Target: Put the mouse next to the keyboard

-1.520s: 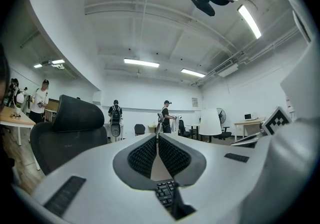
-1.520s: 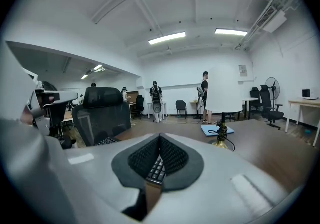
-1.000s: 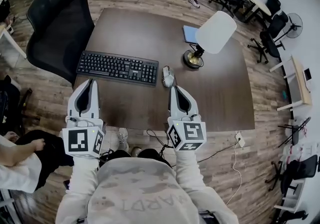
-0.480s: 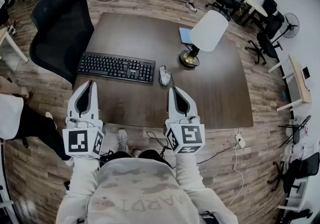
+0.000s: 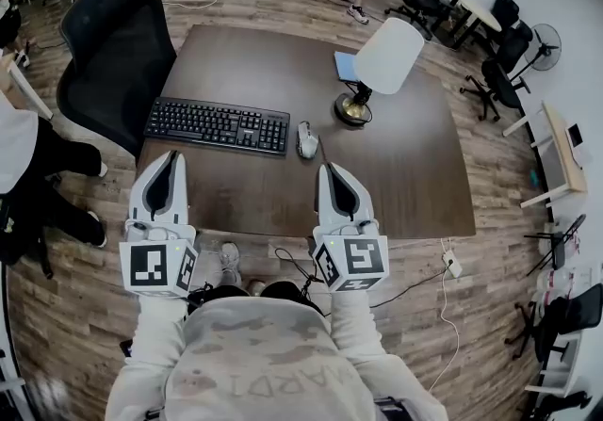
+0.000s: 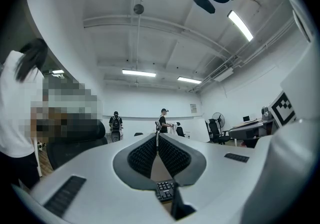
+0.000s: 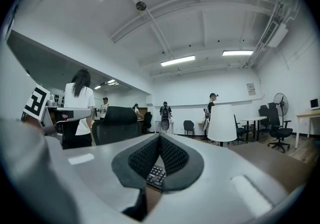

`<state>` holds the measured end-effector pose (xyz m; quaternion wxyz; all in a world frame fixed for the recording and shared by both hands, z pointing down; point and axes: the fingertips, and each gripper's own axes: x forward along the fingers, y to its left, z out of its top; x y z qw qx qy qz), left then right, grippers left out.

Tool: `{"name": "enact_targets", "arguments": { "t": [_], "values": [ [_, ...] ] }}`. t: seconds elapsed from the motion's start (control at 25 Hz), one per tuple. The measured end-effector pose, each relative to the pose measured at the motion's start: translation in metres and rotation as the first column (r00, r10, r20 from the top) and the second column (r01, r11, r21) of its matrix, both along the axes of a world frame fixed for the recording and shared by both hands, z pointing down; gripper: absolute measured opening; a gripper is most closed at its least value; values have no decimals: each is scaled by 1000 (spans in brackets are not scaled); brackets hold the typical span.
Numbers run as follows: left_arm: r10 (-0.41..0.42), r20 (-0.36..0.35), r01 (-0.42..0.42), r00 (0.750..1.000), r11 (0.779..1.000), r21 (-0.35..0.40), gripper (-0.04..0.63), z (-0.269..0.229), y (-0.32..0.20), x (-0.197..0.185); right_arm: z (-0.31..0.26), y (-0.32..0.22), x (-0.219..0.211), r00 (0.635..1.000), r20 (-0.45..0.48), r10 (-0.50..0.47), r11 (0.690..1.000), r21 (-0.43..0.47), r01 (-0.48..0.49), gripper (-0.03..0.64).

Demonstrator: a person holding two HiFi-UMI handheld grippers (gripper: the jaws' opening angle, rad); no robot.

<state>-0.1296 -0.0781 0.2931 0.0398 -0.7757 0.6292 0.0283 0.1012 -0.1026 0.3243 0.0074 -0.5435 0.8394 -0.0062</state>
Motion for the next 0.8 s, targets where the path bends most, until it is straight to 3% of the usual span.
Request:
{"name": "enact_targets", "arguments": {
  "t": [0.8],
  "values": [
    [11, -2, -11, 1000, 1000, 6, 18, -1, -6, 7, -2, -4, 7, 1000, 13, 18, 1000, 17, -18, 11]
  ]
}}
